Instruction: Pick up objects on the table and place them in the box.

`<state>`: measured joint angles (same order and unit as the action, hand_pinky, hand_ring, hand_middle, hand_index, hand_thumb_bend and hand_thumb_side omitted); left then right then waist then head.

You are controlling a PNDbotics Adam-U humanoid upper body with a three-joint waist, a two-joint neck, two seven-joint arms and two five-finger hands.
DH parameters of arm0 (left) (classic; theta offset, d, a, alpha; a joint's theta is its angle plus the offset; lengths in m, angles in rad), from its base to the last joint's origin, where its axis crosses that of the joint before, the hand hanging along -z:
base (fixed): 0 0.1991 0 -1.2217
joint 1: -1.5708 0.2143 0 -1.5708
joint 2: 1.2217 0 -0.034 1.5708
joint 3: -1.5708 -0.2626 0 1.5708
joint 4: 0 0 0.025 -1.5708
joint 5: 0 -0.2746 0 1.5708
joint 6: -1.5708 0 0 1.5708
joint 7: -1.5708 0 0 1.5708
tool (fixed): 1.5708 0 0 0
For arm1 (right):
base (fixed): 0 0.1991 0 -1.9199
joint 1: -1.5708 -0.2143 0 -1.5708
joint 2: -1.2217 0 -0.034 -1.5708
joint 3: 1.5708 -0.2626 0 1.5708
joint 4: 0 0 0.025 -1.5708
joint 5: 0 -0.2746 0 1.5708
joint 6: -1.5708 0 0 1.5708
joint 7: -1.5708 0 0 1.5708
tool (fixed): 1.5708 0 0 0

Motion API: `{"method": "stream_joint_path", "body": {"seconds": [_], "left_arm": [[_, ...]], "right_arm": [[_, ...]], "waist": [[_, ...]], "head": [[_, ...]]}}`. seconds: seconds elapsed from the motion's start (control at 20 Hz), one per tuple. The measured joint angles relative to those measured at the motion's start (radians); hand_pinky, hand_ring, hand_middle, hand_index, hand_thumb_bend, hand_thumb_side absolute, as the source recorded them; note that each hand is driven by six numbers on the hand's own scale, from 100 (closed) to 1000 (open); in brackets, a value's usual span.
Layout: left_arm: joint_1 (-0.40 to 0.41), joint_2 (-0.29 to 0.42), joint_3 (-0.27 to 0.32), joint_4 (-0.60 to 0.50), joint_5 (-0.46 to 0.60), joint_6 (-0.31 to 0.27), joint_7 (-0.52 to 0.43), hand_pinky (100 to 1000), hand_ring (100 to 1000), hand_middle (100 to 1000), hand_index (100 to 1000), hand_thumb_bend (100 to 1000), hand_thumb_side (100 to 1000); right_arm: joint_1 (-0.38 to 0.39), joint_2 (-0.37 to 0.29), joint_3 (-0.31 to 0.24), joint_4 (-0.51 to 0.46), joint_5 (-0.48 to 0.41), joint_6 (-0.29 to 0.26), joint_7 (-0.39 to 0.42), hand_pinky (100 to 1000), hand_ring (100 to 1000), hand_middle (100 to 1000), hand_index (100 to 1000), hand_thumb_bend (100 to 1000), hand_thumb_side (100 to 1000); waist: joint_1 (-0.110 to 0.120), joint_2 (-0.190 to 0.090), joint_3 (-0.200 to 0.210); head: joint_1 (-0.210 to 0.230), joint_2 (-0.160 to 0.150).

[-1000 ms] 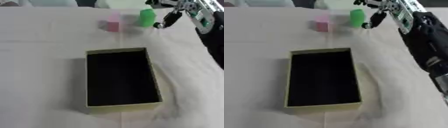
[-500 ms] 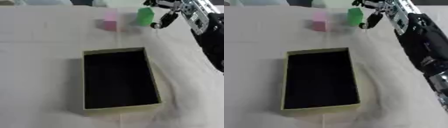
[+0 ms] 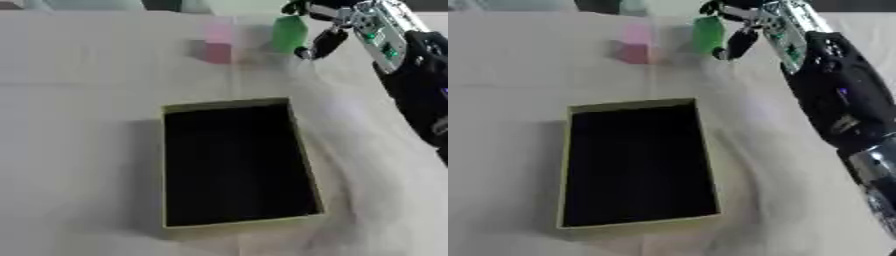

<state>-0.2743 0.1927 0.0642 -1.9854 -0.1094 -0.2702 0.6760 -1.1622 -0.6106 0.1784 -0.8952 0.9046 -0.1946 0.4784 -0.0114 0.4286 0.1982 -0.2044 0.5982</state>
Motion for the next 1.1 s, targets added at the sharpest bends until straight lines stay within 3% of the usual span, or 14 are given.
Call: {"method": "stream_joint_path", "body": {"seconds": [0.1, 0.25, 0.55, 1.1], "left_arm": [[0.0, -0.001, 0.0, 0.0, -0.001, 0.001, -0.001, 860, 620, 639, 814, 511, 957], [-0.002, -0.007, -0.003, 0.0, -0.001, 0.002, -0.002, 861, 617, 636, 811, 511, 957], [-0.003, -0.008, -0.005, 0.0, -0.006, 0.005, -0.005, 861, 613, 631, 806, 510, 956], [-0.006, -0.008, -0.005, 0.0, -0.009, 0.008, -0.007, 860, 610, 626, 799, 510, 952]], "right_arm": [[0.0, 0.002, -0.003, 0.005, 0.002, 0.002, -0.004, 821, 884, 870, 942, 232, 100], [-0.001, 0.006, -0.006, 0.009, 0.001, -0.003, -0.008, 800, 842, 797, 883, 100, 100], [-0.004, 0.007, -0.006, 0.009, -0.009, -0.01, -0.02, 752, 762, 596, 744, 100, 100], [0.002, 0.006, 0.007, -0.032, -0.015, -0.005, -0.07, 729, 717, 535, 689, 100, 100]], "waist": [[-0.001, 0.003, 0.001], [-0.003, 0.005, 0.001], [-0.005, 0.007, 0.004], [-0.013, -0.007, -0.001]], "head": [[-0.001, -0.003], [-0.004, -0.006], [-0.005, -0.007], [0.001, -0.001]]}}
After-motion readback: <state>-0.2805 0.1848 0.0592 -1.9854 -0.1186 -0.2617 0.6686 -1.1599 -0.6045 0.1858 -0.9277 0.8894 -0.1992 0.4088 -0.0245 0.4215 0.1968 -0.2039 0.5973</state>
